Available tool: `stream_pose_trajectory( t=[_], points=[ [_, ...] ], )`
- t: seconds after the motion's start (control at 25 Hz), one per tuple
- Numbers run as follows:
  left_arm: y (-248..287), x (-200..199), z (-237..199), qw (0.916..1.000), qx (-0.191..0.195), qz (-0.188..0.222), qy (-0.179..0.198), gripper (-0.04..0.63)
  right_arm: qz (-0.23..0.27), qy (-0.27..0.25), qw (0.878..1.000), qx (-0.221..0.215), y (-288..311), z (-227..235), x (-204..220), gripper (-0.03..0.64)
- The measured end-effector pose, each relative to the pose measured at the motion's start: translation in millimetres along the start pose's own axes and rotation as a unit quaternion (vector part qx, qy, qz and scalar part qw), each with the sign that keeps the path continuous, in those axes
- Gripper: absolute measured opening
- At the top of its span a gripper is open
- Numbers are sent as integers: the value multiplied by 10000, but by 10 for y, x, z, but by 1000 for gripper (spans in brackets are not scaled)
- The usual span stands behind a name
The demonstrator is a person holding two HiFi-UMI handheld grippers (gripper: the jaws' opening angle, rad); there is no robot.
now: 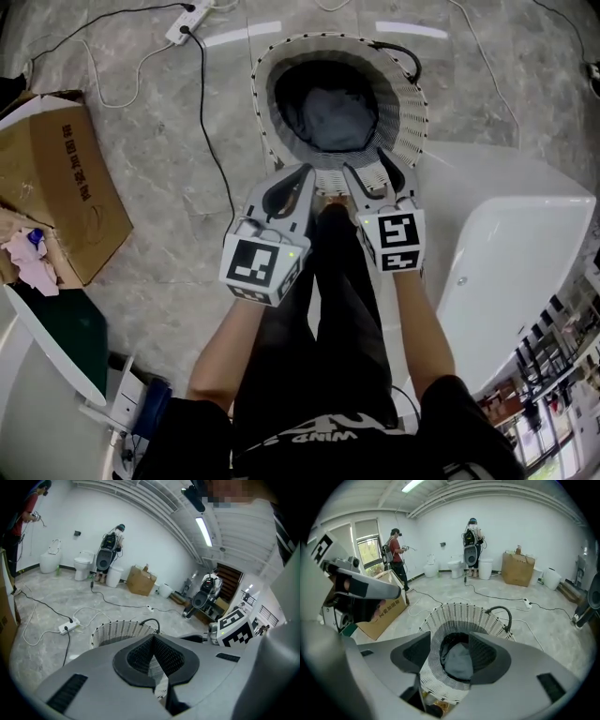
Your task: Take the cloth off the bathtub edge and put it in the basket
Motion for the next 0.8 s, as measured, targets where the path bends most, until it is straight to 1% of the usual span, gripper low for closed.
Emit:
stream_pose_trajectory(
  t=[0.12,0.16,0.24,0.28,0.32,0.44,0.52,0.68,0.8],
  points=[
    [-126,-170,61,10000,23,38,23,11,207,26,9998,-74,-185,-114,-205,249],
    [-187,-235,88,10000,29,47,22,11,266,51,9996,-77,-266,-153,-281,231],
    [-333,-377,150,10000,38,60,24,11,402,119,9991,-21,-461,-217,-444,139],
    [-415,-451,184,10000,42,66,13,11,475,153,9988,11,-568,-249,-531,103],
    [-499,-526,216,10000,45,75,-9,11,537,178,9984,23,-673,-286,-622,77],
    [-745,-769,314,9999,54,131,-53,11,661,206,9976,13,-996,-395,-885,39],
    [-914,-965,392,9997,95,216,-19,11,773,246,9967,28,-1256,-465,-1058,20],
    [-1335,-1440,565,9987,187,460,125,11,1093,411,9932,-38,-1850,-685,-1424,14],
    [-1627,-1791,720,9974,275,656,149,11,1324,349,9906,-49,-2294,-837,-1722,14]
  ],
)
Point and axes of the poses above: the fingertips, and each gripper's own axes: y forward along the fingers, z to its right, x out of its underside, the point moved 2 cm from there along -y, backward along the fingers, and after that the axes turned 12 degrees about -x, right-handed, at the moved point
